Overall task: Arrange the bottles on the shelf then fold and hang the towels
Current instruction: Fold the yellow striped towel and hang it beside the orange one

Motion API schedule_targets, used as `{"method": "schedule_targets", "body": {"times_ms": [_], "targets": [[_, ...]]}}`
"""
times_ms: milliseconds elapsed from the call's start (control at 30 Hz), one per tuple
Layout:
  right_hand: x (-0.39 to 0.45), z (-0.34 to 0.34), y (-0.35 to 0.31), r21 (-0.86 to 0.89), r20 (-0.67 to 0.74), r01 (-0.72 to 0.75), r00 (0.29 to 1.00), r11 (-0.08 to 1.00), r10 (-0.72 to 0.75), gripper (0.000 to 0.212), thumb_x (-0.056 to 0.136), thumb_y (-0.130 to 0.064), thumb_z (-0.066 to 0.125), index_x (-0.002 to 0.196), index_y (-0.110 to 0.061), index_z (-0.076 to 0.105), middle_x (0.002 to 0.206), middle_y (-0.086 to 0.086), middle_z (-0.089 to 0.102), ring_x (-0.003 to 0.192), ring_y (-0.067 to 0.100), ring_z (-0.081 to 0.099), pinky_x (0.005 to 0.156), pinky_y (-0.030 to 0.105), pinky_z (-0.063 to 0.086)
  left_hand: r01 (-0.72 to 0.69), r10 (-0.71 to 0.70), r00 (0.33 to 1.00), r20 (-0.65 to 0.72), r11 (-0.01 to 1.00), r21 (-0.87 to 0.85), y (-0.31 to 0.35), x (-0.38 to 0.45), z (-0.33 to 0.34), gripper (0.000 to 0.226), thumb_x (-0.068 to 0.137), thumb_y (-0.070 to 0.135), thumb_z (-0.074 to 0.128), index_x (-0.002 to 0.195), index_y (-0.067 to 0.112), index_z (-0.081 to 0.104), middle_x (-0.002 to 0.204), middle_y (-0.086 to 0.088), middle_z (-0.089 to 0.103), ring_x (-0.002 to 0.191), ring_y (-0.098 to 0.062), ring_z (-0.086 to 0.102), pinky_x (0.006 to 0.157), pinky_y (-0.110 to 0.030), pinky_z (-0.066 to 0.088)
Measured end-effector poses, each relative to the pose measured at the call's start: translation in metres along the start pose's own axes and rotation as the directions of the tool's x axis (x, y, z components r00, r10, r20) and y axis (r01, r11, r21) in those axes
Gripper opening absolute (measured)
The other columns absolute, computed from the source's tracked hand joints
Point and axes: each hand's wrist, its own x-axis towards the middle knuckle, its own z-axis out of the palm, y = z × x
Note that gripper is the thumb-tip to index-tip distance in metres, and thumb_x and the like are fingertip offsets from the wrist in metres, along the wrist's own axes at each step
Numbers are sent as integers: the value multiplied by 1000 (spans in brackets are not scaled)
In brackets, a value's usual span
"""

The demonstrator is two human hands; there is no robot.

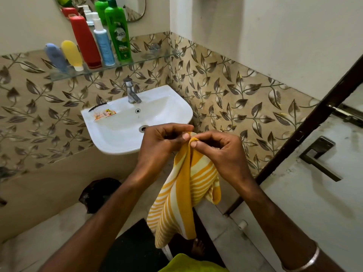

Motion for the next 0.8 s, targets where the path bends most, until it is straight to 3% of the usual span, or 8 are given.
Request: {"method": "schedule_targets", "body": {"times_ms": [233,400,600,800], "targets": [[-2,3,-5,-32,-10,57,998,998,-57,18,81,-13,82,98,-12,78,93,-1,79,88,13,76,79,32,62,-114,111,993,33,989,92,1,-5,-3,24,89,-3,66,109,8,76,103,-4,78,99,-15,74,82,-31,61],[-1,4,-9,-50,-47,56,997,997,-58,18,76,-15,86,89,-17,75,84,-1,77,79,13,76,73,32,63,-146,132,985,110,981,129,4,-8,-7,28,92,-3,62,108,14,77,99,8,76,92,-11,74,59,-15,53],[1,3,-9,-145,-81,50,995,988,-62,26,76,-20,88,80,-20,62,75,-1,68,68,14,68,62,40,61,-178,144,973,181,965,190,6,-10,-9,28,81,18,78,110,15,76,103,5,77,96,-8,73,80,-26,60],[2,1,-8,-124,-18,25,999,992,-27,29,75,-22,88,84,-14,62,77,1,70,70,18,71,65,44,62,-50,45,992,122,998,44,6,-3,-10,19,80,1,76,98,5,78,91,-7,79,92,-22,75,83,-34,60]]}}
